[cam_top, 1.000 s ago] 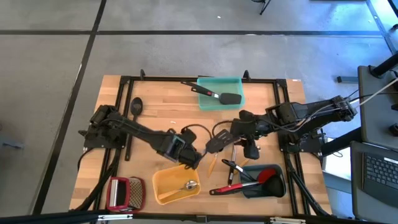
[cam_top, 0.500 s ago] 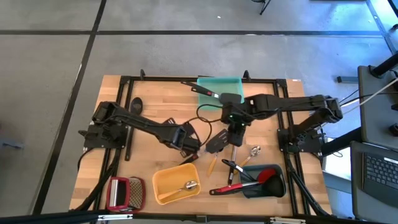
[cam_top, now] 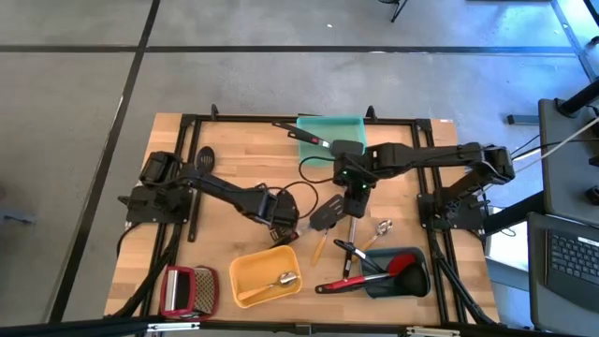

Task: Pick & Place Kitchen Items
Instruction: Put the black spatula into the green bin

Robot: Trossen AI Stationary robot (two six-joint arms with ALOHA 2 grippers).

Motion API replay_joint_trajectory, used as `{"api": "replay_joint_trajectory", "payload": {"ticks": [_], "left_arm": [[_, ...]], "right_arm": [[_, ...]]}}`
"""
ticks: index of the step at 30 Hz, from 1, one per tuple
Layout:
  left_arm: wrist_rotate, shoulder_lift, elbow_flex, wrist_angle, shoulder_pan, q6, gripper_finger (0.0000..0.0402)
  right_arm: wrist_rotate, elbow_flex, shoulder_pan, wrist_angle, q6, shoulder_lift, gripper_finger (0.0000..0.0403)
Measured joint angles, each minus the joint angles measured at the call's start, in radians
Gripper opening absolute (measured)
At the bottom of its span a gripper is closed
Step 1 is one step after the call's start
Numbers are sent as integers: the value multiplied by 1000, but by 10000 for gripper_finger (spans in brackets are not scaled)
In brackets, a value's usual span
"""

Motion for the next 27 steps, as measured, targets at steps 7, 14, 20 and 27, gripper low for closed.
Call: {"api": "replay_joint_trajectory", "payload": {"ticks": [7,14,20,27], "left_arm": [[105,0,0,173,30,73,171],[94,0,0,183,33,112,171],[101,0,0,180,34,124,171],[133,0,0,178,41,128,171]], "right_arm": [[-42,-172,-46,159,-4,0,140],[-35,-250,-39,309,59,12,140],[-33,-259,-23,347,107,69,140],[-33,-259,-3,411,151,176,140]]}}
